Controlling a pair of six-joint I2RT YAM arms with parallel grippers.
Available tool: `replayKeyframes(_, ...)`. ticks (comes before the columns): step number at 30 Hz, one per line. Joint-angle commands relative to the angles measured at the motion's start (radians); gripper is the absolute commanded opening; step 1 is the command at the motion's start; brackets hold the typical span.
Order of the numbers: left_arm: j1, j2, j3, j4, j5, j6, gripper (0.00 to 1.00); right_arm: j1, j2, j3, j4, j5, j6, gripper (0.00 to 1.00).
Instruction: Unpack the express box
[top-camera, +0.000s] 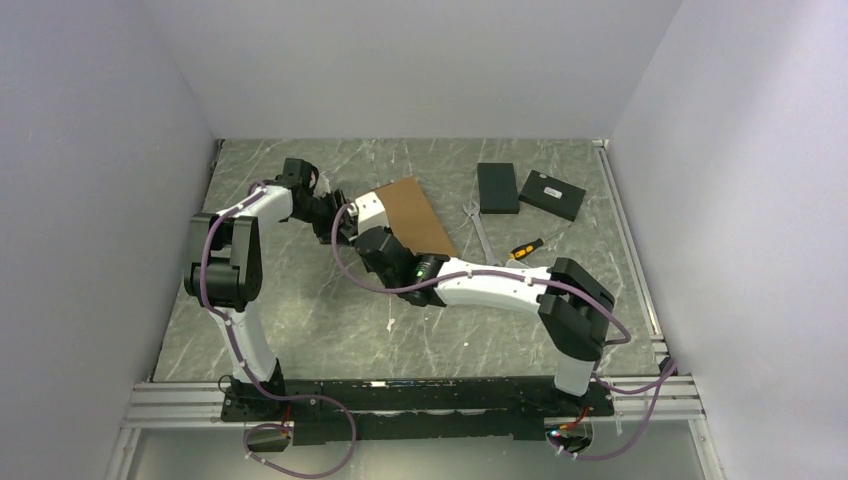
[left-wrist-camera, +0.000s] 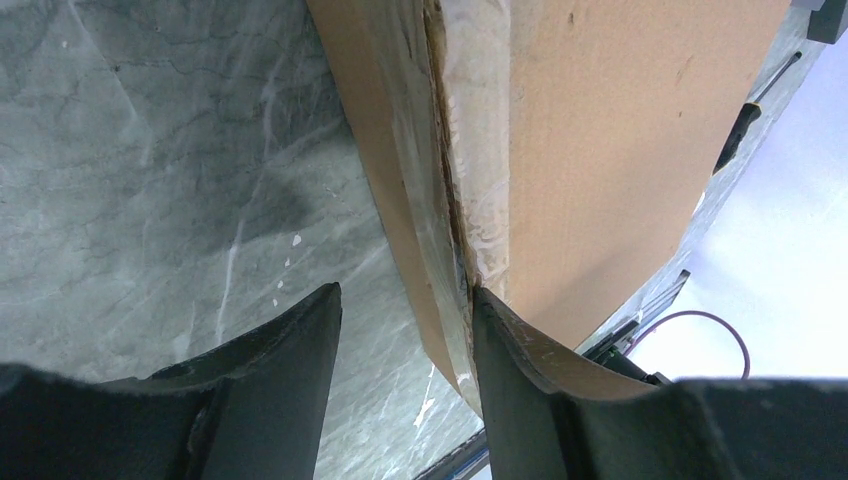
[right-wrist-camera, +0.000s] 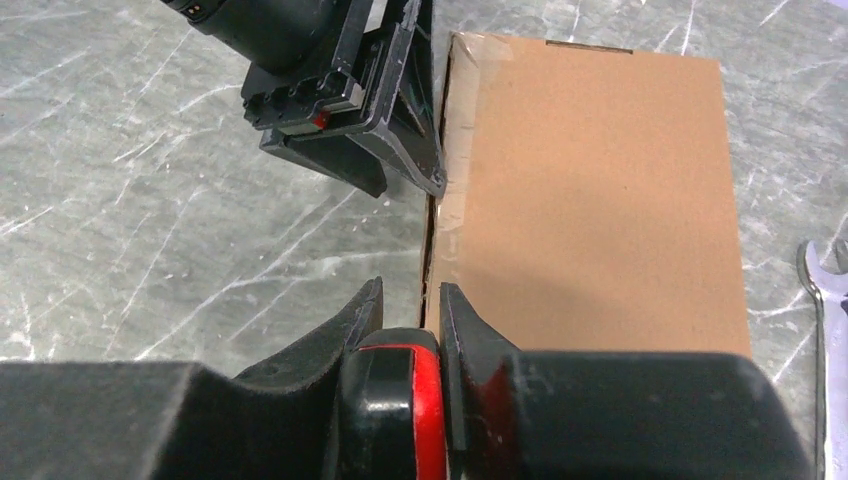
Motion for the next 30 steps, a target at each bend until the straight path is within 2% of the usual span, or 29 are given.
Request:
replayKeyframes(1, -0.001, 0.029, 0.026, -0.020, -0.084, 0.011, 0.55, 0.025, -0.084, -0.020, 0.011, 0.064, 0.017, 0.00)
replayKeyframes(19, -0.003, 0.030, 0.029, -0.030, -0.101, 0.012, 0.55, 0.077, -0.148, -0.130, 0.004, 0.125, 0.089, 0.00)
replayKeyframes(30, -0.004, 0.033, 0.029, -0.030, -0.094, 0.016, 0.55, 0.104, -0.153, -0.187, 0.097, 0.209, 0.073, 0.00)
